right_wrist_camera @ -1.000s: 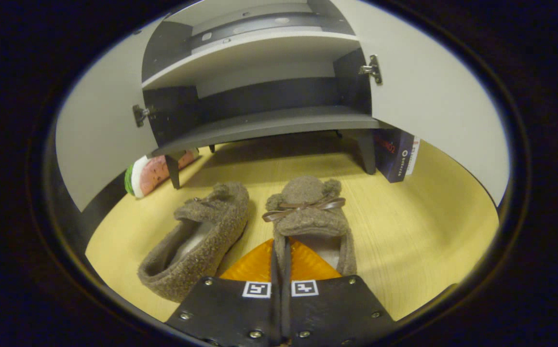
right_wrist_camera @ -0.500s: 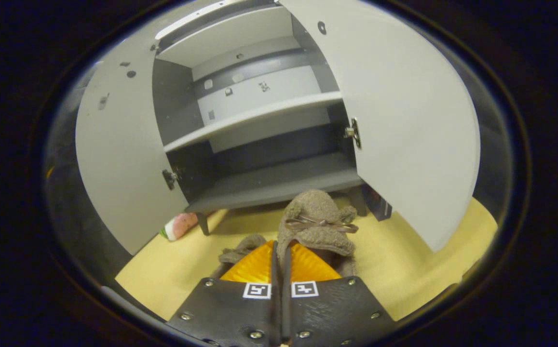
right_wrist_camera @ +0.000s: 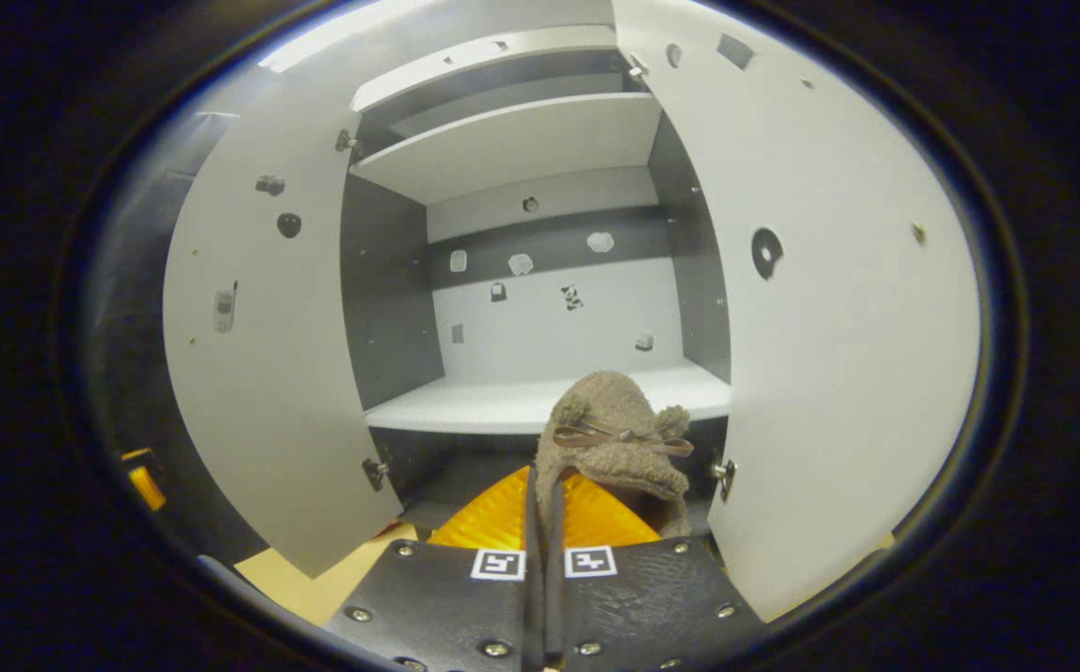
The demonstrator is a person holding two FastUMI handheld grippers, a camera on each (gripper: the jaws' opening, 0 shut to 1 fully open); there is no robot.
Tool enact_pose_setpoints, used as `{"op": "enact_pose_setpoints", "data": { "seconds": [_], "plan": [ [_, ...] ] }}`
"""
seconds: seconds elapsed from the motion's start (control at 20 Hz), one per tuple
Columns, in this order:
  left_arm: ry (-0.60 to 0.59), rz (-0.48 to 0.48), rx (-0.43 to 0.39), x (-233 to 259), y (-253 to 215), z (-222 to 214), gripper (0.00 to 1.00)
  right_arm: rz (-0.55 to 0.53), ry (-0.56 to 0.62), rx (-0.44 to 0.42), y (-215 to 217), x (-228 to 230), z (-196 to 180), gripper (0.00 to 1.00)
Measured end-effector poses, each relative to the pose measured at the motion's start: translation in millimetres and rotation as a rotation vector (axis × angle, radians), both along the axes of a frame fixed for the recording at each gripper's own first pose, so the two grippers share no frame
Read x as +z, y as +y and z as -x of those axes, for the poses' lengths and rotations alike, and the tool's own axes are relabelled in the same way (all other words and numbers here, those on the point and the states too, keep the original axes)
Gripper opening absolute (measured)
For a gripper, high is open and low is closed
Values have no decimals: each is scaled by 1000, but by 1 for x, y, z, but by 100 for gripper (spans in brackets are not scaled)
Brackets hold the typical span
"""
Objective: Grab one shoe with the right hand and put it into the shoe cabinet, grab the other shoe with the left hand and put it into the shoe cabinet; then close the right door with the right hand and the left door with the left hand.
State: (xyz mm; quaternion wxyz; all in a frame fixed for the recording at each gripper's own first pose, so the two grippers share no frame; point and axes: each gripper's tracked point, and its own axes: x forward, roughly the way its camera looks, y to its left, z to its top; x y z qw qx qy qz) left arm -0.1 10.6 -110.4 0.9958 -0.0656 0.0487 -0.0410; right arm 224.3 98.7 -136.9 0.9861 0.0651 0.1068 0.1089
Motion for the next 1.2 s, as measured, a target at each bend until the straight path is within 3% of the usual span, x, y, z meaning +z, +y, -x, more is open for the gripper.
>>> {"op": "enact_pose_setpoints", "data": {
  "seconds": [0.3,0.5,0.55,0.6,0.85,0.9,1.0,1.2],
  "plan": [
    [13,7,23,-13,13,-11,97,37,-23,-52,-8,57,-111,1],
    [-44,6,22,1,14,-17,94,38,4,-49,1,55,-176,1],
    [-52,1,18,3,13,-18,97,47,15,-31,7,47,-190,1],
    [-60,-1,15,4,12,-17,93,55,31,-27,11,38,-204,1],
    [-78,-25,-20,5,2,-14,97,127,86,-7,25,1,-253,2],
    [-78,-26,-29,4,0,-13,93,144,87,1,27,-1,-258,2],
    [-75,-23,-51,0,-5,-13,97,172,73,-6,28,0,-273,2],
    [-44,-17,-45,-14,0,-16,93,179,93,-44,22,-5,-292,3]
  ]
}}
